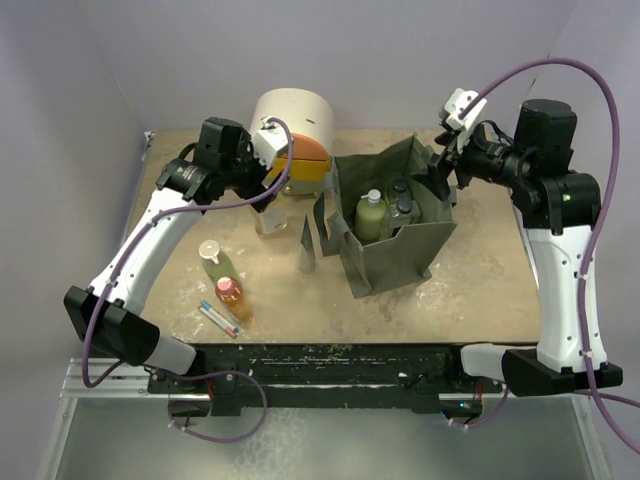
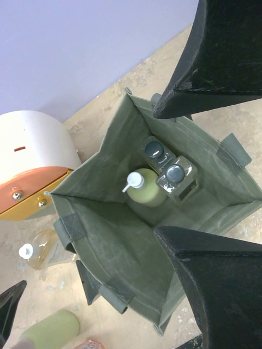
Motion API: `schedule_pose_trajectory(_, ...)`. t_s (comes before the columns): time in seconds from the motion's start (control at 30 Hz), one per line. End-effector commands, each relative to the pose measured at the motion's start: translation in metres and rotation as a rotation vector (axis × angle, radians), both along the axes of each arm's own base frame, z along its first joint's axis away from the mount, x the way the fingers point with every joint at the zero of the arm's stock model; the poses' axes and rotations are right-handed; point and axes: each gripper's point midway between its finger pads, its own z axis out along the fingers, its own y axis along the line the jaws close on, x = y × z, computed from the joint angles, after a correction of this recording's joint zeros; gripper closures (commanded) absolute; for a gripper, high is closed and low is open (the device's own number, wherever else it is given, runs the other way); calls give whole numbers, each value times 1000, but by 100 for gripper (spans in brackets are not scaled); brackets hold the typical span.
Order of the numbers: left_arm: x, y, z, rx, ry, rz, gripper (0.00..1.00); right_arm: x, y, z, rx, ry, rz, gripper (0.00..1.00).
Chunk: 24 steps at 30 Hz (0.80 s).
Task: Place the personal care products into the canvas bag
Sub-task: Pick up the care product from the center of the board.
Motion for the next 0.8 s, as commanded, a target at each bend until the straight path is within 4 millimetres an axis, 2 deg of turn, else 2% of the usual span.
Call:
schedule_pose_trajectory(0.0, 12, 6, -18, -31, 54, 27, 3, -12, 1, 11, 24, -34, 5, 19)
schedule_pose_trajectory(0.47, 38, 6, -97, 44, 218, -21, 3, -14, 4, 2, 30, -11, 28, 17)
schedule_pose_trajectory(0.6, 46, 7, -118, 79, 234, -32, 5, -14, 4, -1, 29, -5, 28, 17)
schedule_pose_trajectory(0.77, 52, 6, -136, 89, 268, -55, 13, -14, 4, -4, 27, 3, 30, 16)
